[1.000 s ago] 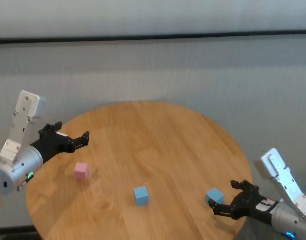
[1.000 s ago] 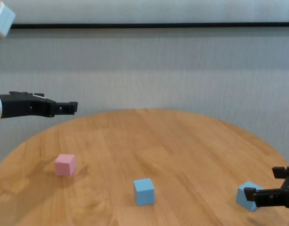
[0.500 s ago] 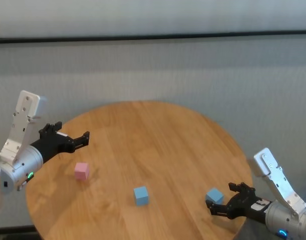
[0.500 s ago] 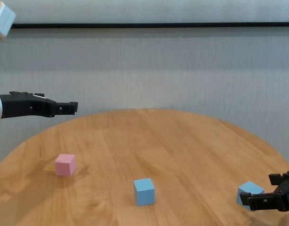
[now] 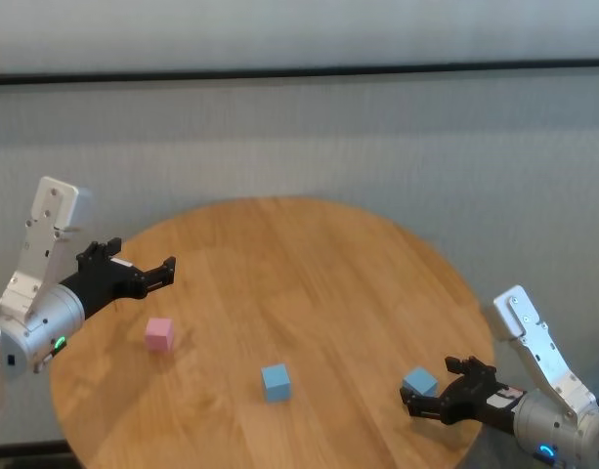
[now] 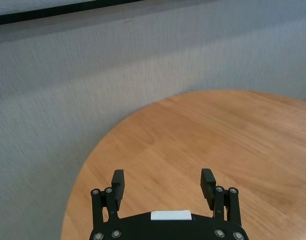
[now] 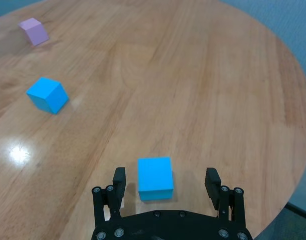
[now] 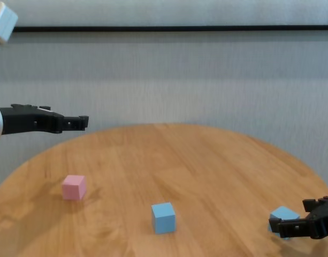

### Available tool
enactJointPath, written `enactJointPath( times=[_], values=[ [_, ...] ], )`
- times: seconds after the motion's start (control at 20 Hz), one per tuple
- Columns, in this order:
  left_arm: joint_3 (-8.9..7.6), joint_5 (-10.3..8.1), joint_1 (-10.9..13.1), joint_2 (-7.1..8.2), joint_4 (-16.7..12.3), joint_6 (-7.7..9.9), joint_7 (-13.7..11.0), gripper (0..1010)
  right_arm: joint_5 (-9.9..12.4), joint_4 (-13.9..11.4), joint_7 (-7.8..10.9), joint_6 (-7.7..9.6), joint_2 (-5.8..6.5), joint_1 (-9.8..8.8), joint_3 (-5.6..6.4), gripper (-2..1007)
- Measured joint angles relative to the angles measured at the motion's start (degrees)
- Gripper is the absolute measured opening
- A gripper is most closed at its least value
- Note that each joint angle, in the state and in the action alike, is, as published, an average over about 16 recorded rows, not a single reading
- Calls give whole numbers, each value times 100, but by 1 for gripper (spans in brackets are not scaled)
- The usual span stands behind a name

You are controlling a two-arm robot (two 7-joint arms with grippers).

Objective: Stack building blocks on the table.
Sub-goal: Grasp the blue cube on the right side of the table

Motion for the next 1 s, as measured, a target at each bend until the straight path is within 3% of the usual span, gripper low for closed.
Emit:
enactJointPath(
  times=[0.45,1.0],
  values=[
    [0,0,0,0,0,0,0,1003,-41,84,107,129,-93,53,45,1000],
    [0,0,0,0,0,0,0,1003,-41,98,140,170,-108,66,60,955]
  ],
)
